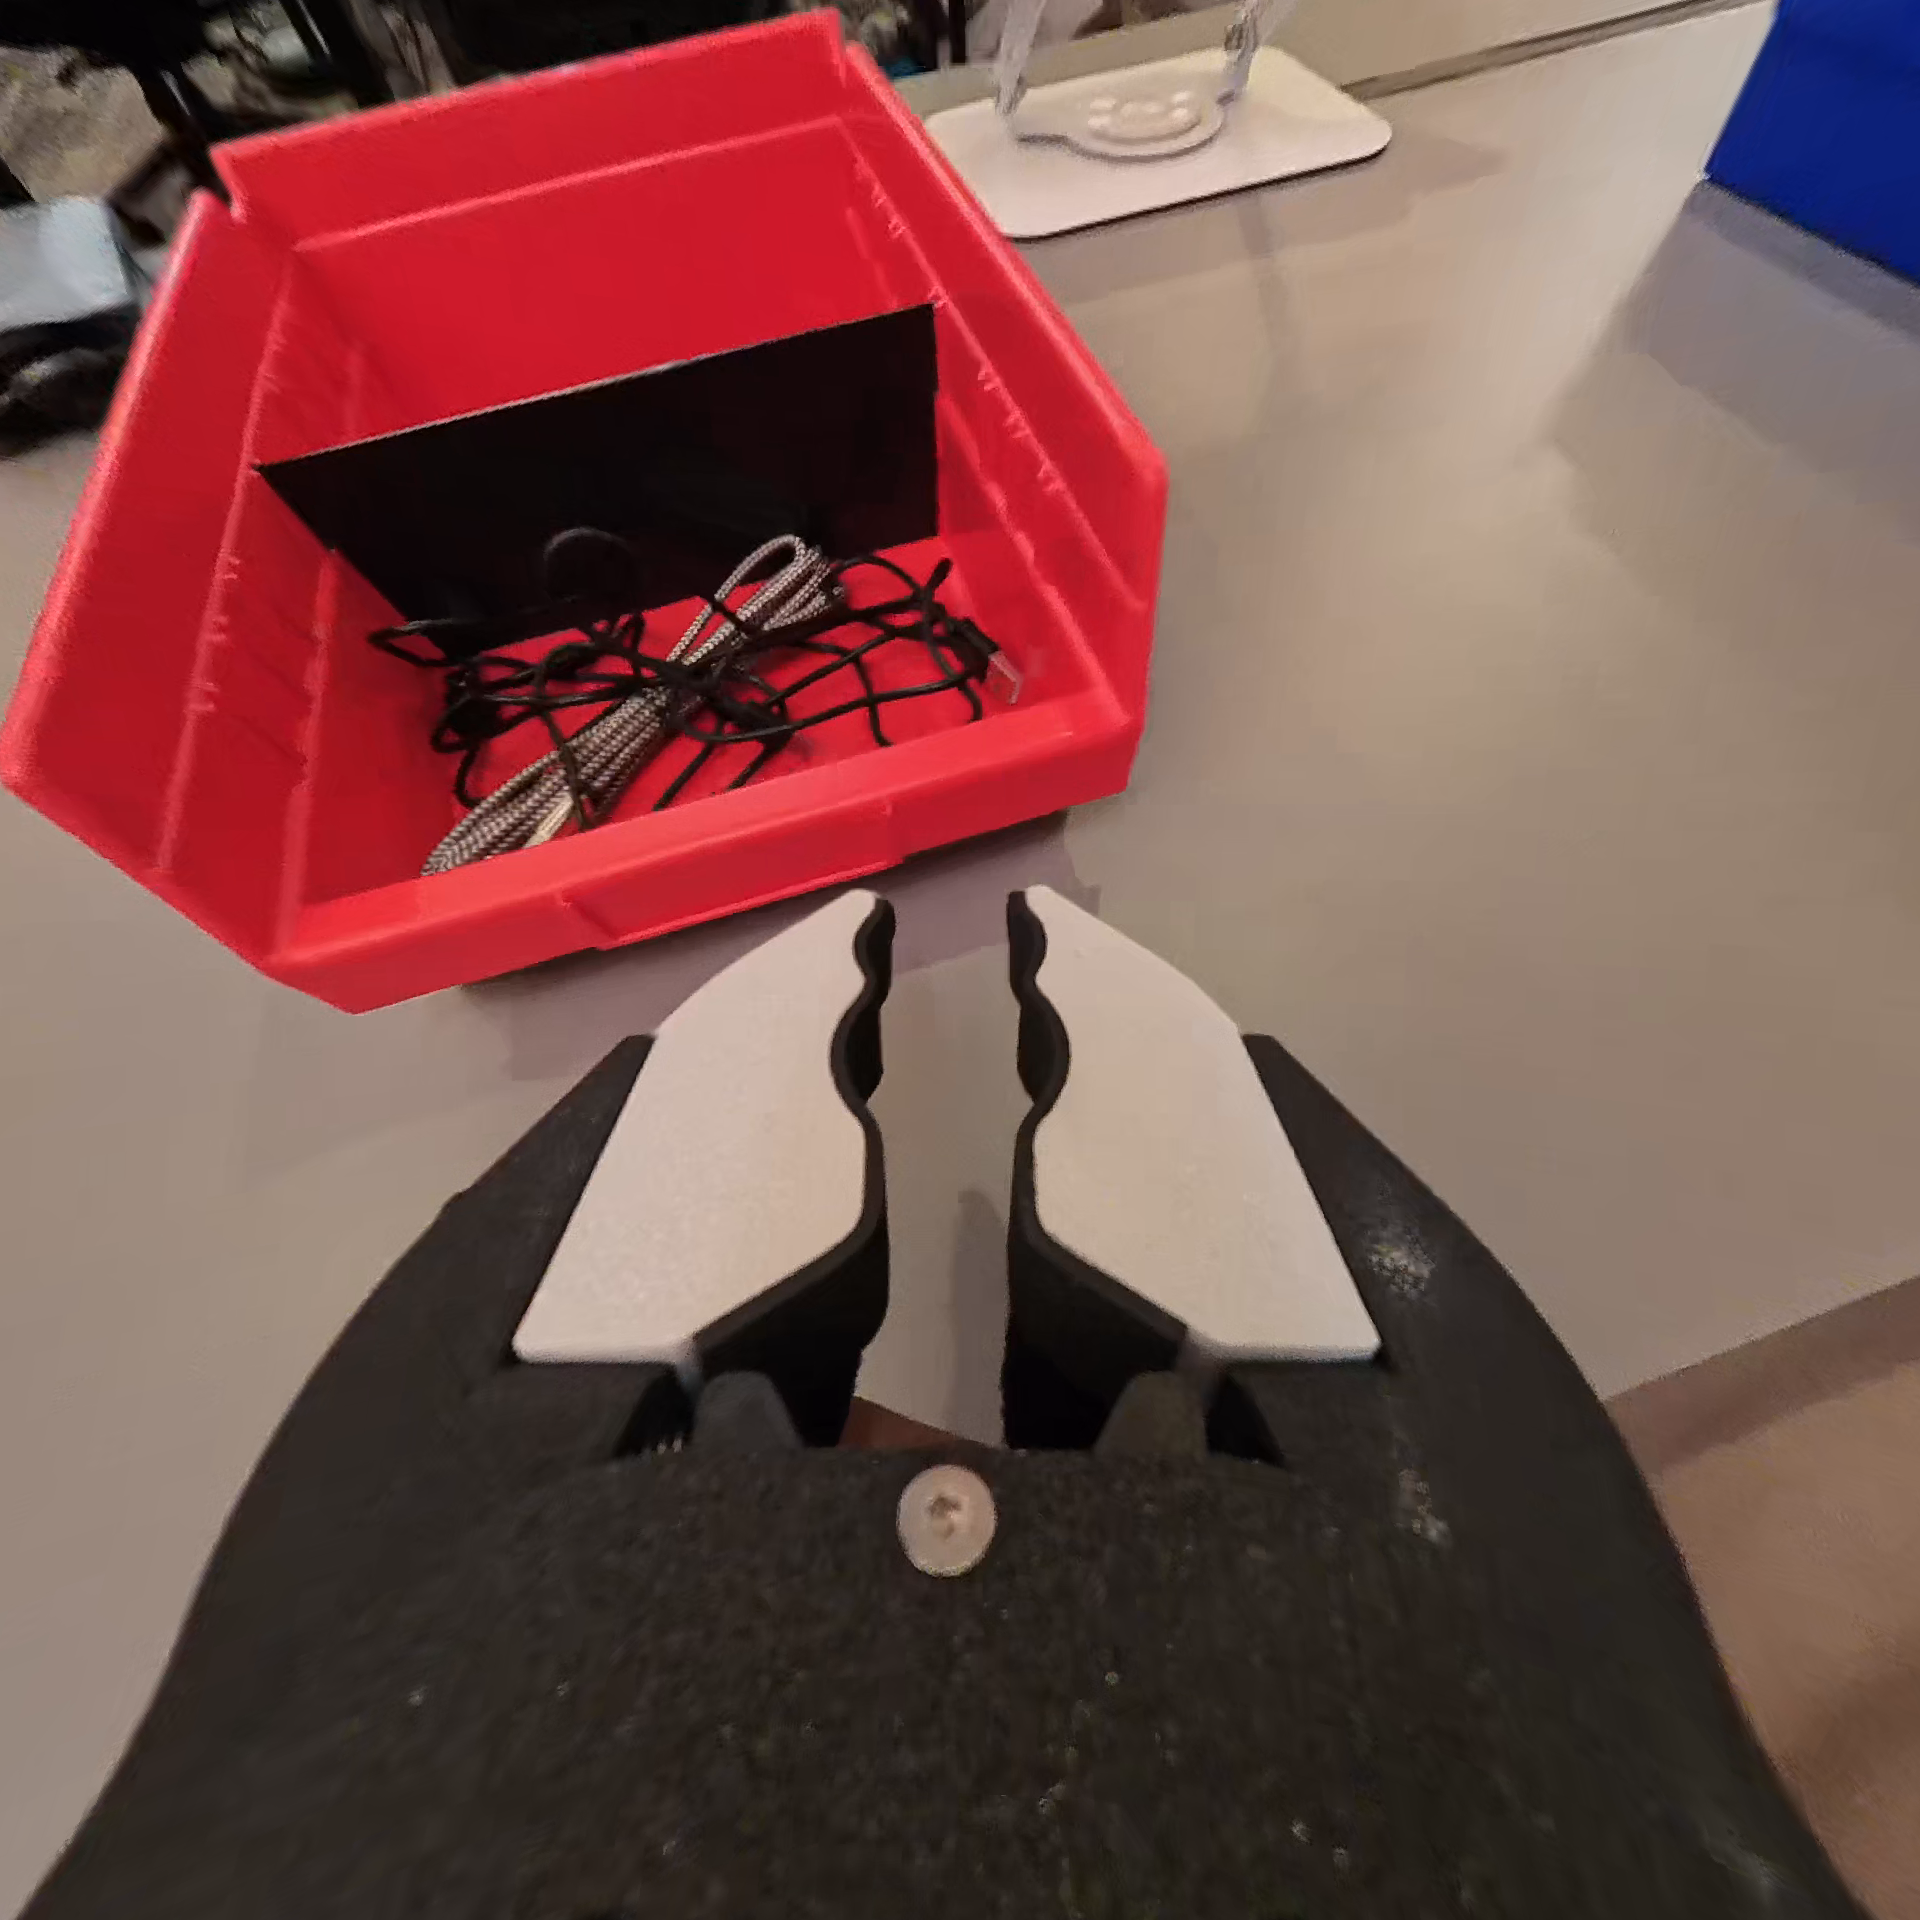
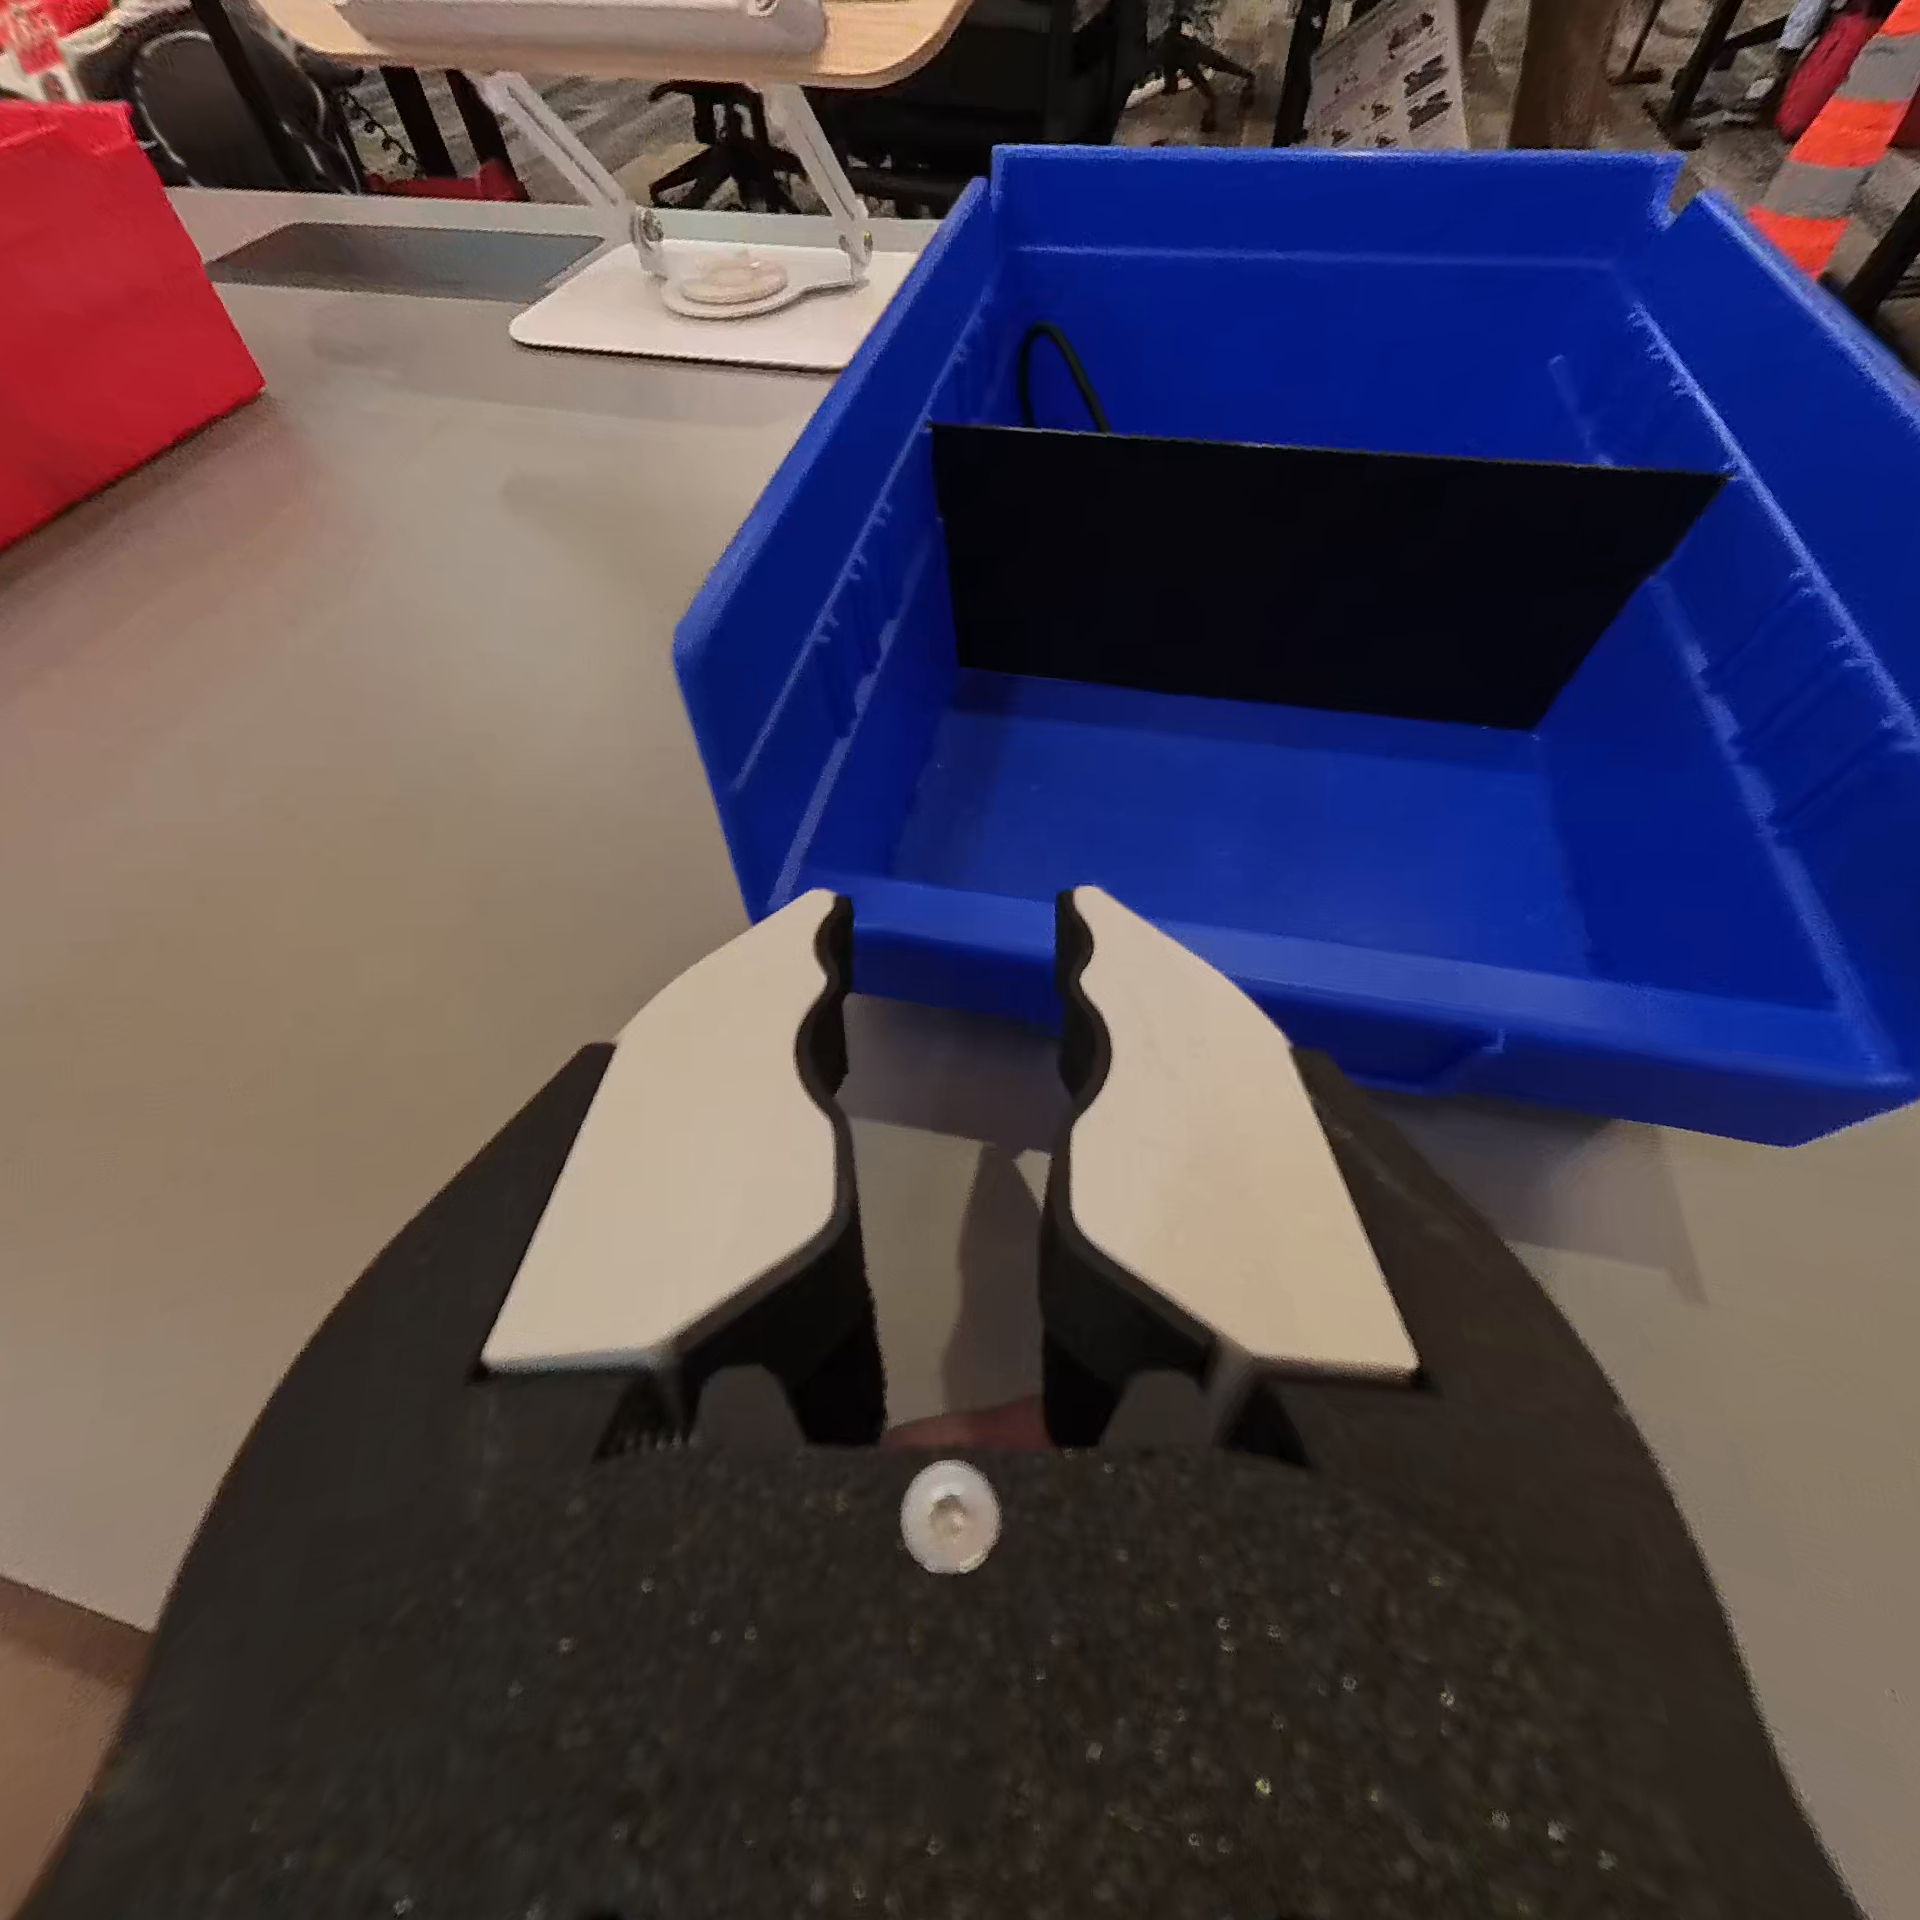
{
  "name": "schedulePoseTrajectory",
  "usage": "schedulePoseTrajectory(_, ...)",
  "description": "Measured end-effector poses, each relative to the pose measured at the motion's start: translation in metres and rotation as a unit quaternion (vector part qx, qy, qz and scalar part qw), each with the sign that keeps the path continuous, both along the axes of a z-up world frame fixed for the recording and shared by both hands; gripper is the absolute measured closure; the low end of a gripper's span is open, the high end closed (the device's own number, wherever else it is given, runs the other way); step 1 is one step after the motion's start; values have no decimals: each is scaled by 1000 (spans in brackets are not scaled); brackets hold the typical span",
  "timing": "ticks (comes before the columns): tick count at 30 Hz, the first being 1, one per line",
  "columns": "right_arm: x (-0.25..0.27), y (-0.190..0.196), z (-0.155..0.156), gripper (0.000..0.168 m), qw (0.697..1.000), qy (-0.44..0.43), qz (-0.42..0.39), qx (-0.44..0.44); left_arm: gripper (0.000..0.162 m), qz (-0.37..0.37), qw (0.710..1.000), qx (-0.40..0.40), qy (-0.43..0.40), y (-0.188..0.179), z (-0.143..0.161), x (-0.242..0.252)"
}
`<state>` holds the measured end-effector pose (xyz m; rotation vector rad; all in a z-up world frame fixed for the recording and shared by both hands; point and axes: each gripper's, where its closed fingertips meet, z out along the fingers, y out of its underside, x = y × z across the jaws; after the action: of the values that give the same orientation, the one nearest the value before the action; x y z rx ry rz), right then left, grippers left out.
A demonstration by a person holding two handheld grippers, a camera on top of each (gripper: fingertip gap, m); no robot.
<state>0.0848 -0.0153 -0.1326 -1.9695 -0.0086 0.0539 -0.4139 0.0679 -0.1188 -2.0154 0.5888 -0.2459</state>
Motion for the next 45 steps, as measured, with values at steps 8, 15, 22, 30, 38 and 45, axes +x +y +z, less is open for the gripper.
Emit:
schedulePoseTrajectory(8,-11,0,-3,132,999,-27,24,-3,137,-43,986,-38,156,51,23,-38)
schedulePoseTrajectory(15,-14,-2,-1,132,999,0,34,0,135,-182,900,-214,334,107,3,-58)
schedulePoseTrajectory(22,-13,-3,-3,133,999,-14,36,-3,139,-167,838,-338,394,118,-29,-65)
schedulePoseTrajectory(30,-14,-1,-5,132,999,-15,48,-7,134,-157,778,-397,460,110,-53,-78)
schedulePoseTrajectory(38,-19,1,-8,133,998,-21,64,-17,151,-145,741,-418,504,109,-63,-89)
schedulePoseTrajectory(45,-19,2,-8,134,998,-19,64,-18,153,-157,756,-356,526,111,-5,-85)
